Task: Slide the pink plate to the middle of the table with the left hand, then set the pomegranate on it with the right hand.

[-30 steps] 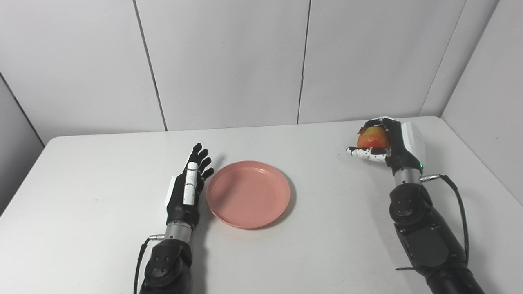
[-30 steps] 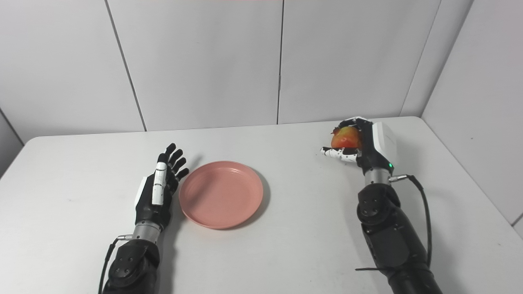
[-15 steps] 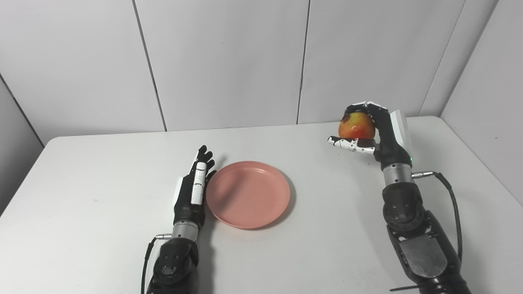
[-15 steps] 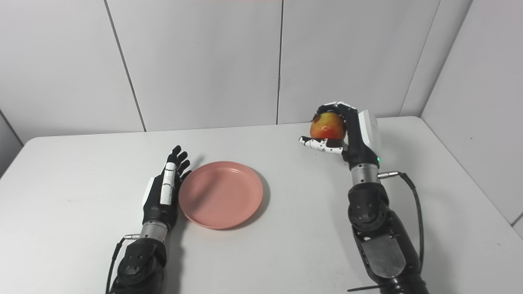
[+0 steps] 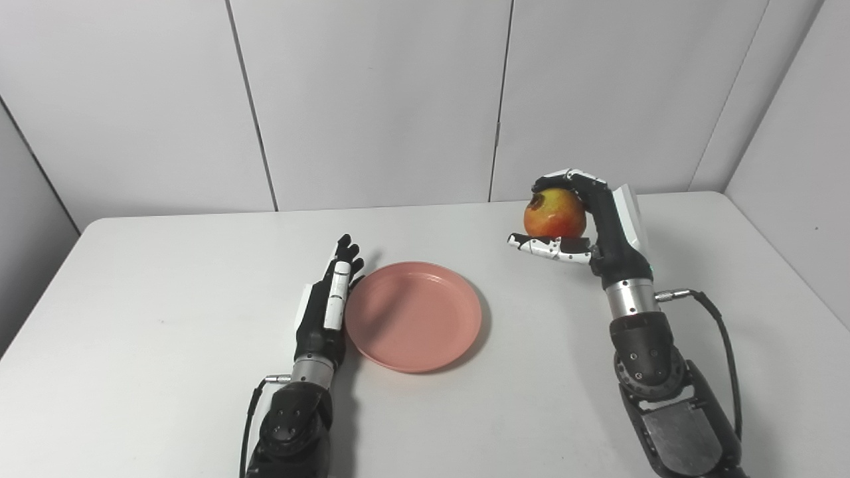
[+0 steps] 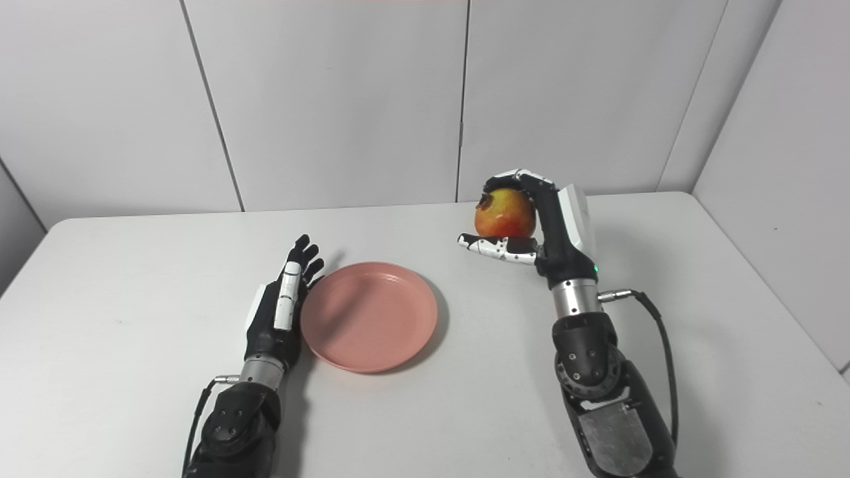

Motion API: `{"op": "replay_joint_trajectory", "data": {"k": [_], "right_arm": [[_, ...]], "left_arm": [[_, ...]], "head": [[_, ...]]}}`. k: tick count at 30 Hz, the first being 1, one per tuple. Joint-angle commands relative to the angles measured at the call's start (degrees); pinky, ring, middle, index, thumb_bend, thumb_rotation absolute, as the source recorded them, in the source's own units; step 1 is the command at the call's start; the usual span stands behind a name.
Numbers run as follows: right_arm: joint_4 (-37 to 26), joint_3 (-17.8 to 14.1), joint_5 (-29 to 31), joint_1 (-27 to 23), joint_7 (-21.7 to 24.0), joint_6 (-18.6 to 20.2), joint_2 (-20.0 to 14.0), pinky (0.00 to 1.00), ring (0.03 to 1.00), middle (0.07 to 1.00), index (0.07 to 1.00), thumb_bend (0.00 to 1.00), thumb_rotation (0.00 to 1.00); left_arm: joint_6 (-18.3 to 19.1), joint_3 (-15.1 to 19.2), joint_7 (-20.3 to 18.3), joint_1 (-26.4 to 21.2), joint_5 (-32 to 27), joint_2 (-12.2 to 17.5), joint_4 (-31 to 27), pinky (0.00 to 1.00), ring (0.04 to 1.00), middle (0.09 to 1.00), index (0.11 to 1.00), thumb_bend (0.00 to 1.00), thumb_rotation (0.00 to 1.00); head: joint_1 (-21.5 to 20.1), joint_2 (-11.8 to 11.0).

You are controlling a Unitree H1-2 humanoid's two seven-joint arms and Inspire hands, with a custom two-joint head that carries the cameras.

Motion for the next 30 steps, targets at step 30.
{"op": "replay_joint_trajectory", "data": {"k": [30], "right_arm": [[-0.3,9.3,-2.3,0.2,6.6,-5.4,8.6,0.27,0.370,0.465,0.546,0.51,0.00]], "left_arm": [[-0.5,-1.5,-1.7,-2.5,0.2,-0.9,-0.4,0.94,0.981,0.992,0.980,0.63,1.00]], "head": [[1.5,-0.2]]}}
